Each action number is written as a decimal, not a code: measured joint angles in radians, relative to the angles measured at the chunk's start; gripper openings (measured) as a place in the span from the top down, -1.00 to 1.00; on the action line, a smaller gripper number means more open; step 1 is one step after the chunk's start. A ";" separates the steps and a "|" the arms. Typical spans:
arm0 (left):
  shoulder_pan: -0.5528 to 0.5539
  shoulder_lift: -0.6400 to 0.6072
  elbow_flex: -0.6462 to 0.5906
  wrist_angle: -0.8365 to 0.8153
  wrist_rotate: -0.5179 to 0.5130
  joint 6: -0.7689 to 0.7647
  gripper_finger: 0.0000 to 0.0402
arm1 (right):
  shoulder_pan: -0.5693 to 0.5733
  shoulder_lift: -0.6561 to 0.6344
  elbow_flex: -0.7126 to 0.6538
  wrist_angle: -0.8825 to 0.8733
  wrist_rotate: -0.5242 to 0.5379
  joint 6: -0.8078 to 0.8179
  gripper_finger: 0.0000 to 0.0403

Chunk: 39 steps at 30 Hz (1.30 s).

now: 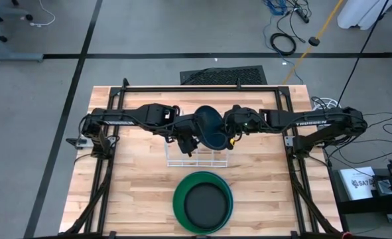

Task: Sort dishes
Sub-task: Put the dark blue plate into the dish rack

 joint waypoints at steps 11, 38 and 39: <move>0.000 0.005 0.000 0.022 -0.003 -0.002 0.66 | 0.001 0.000 -0.001 -0.003 0.022 0.047 1.00; 0.000 0.005 0.005 0.147 -0.003 -0.001 0.28 | 0.000 0.002 -0.002 -0.007 0.024 0.102 1.00; 0.000 0.005 0.004 0.149 -0.003 -0.001 0.28 | 0.000 0.002 -0.002 -0.007 0.024 0.102 1.00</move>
